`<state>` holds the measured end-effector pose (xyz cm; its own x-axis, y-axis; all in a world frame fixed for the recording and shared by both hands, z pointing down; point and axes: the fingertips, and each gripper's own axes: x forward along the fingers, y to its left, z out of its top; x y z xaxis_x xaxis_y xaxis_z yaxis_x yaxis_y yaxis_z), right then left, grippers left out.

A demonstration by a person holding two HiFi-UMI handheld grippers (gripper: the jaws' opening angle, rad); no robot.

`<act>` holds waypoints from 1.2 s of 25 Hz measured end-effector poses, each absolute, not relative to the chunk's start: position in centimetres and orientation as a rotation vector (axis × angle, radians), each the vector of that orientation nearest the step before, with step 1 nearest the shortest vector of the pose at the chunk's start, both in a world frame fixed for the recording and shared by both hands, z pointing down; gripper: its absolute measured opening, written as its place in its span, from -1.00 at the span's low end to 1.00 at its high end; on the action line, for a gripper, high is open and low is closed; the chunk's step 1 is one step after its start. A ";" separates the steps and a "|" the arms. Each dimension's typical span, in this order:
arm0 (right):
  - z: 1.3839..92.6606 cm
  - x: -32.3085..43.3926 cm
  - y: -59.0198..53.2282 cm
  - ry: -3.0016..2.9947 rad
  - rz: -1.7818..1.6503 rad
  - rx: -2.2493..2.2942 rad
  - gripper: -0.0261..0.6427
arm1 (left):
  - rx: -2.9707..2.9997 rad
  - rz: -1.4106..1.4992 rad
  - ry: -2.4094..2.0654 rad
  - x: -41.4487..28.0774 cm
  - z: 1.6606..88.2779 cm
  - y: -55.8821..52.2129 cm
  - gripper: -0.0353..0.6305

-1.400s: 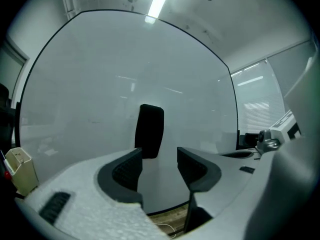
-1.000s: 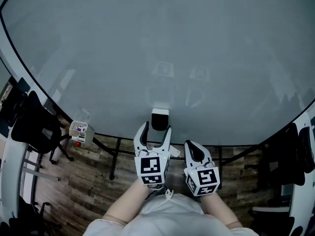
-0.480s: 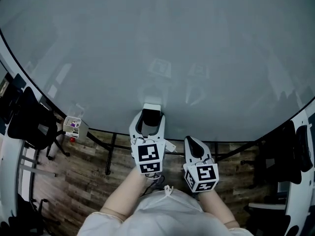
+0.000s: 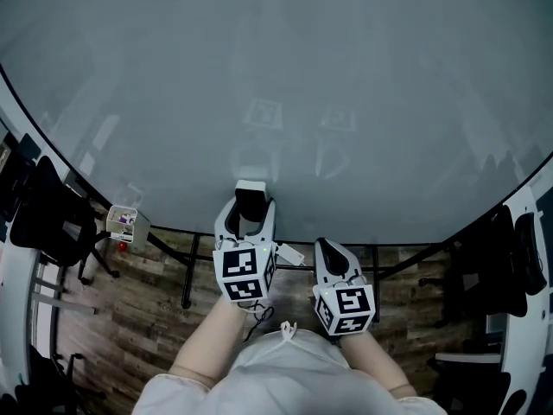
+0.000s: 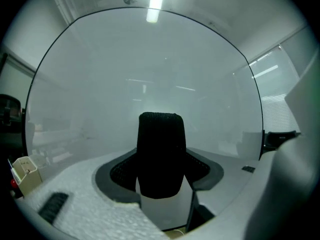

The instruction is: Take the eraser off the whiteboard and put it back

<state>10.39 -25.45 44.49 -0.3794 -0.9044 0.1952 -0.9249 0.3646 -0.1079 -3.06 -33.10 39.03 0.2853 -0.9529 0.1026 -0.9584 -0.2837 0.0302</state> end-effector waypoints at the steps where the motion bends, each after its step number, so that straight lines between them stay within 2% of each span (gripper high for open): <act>1: 44.6 10.2 -25.3 -2.509 0.307 1.685 -0.84 | 2.432 0.091 -1.819 -3.4 39.3 -33.0 -0.10; 14: 45.7 8.5 -24.0 -2.503 0.348 1.663 -0.84 | 2.554 0.318 -1.810 -3.4 43.1 -27.1 -0.10; 30: 46.4 7.2 -22.5 -2.475 0.363 1.668 -0.84 | 2.546 0.293 -1.637 -2.7 45.6 -23.6 -0.10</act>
<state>7.16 -22.50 46.44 -0.3785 -0.8928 0.2441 -0.9253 0.3585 -0.1236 -2.74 -23.59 45.58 0.4036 -0.8893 0.2153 -0.9087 -0.4170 -0.0190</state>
